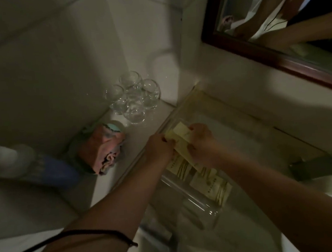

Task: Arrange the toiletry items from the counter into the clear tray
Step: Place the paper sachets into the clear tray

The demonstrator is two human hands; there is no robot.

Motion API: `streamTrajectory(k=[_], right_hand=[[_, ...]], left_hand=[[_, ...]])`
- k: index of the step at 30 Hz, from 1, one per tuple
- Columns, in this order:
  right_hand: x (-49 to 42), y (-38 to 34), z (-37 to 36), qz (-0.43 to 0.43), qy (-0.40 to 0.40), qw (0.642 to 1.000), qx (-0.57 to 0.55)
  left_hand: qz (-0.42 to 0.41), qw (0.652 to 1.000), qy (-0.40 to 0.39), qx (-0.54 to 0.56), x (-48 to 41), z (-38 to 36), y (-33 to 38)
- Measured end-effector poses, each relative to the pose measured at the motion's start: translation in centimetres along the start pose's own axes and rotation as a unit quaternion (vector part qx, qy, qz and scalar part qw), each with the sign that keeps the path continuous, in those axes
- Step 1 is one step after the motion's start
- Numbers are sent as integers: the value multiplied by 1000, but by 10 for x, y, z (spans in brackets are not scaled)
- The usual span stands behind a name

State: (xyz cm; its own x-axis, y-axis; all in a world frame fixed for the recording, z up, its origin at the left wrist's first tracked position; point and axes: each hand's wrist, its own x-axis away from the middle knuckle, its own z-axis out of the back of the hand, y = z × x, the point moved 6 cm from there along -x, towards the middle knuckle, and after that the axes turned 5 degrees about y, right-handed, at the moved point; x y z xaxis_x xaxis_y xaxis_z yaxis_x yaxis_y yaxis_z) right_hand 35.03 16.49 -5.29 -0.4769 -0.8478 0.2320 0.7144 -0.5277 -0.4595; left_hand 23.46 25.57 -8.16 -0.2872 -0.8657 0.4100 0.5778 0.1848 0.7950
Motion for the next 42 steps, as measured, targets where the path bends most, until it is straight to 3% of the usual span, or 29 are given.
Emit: streamTrajectory(k=[5, 9, 14, 25, 28, 32, 36, 42], right_hand=[[8, -5, 3, -14, 61, 997, 44], [23, 5, -7, -69, 96, 993, 15], [25, 5, -13, -67, 153, 986, 2], [25, 5, -29, -73, 103, 992, 24], [42, 12, -33, -44, 57, 994, 83], [57, 21, -37, -12, 40, 990, 134], [59, 27, -38, -12, 5, 988, 155], [59, 27, -37, -32, 0, 985, 168]], left_hand=[[23, 996, 81, 3, -1, 6, 3], [46, 996, 81, 14, -2, 0, -4], [60, 995, 78, -13, -12, -18, -22], [-53, 983, 77, -156, 25, -11, 9], [-200, 946, 26, -253, 37, -14, 17], [-352, 849, -98, -381, 48, -35, 20], [-373, 796, -154, -451, 48, -44, 5], [-413, 751, -133, -499, 44, -45, 0]])
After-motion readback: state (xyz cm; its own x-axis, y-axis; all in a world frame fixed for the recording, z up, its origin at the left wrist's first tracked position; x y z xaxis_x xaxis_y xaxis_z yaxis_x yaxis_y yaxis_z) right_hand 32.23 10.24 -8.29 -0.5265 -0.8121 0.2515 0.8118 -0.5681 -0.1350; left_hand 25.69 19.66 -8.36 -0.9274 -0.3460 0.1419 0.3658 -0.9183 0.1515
